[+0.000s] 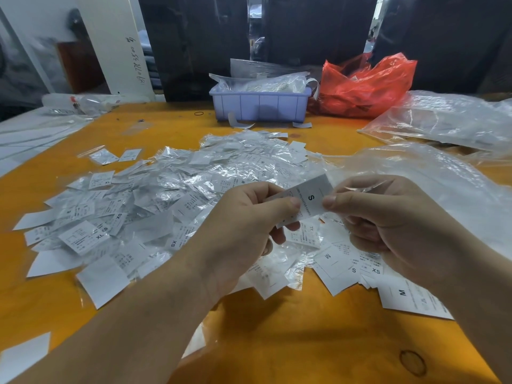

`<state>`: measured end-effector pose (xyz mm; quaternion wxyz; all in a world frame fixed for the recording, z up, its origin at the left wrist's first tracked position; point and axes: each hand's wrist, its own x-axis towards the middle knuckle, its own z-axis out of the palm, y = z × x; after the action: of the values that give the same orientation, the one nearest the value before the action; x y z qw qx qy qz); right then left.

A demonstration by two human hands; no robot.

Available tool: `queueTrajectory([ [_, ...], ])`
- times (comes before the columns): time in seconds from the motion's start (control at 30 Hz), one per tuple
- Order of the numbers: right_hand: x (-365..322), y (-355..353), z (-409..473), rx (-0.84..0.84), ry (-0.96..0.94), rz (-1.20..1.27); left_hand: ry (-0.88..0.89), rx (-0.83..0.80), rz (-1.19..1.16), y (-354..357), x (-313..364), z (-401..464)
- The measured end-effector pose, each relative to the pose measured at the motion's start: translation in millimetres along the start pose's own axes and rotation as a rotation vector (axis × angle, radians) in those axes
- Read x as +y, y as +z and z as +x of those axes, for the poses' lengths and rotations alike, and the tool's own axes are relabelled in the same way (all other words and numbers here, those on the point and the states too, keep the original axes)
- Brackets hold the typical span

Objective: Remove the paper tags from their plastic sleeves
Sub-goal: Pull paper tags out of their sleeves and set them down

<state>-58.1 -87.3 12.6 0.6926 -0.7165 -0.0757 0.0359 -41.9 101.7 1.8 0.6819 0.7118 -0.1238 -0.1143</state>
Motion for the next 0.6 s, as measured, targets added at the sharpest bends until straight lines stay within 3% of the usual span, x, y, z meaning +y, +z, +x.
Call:
queueTrajectory([
  [0.6, 3.6, 1.5, 0.7, -0.022, 0.004, -0.019, 0.013, -0.042, 0.005, 1.8, -3.1, 0.1],
])
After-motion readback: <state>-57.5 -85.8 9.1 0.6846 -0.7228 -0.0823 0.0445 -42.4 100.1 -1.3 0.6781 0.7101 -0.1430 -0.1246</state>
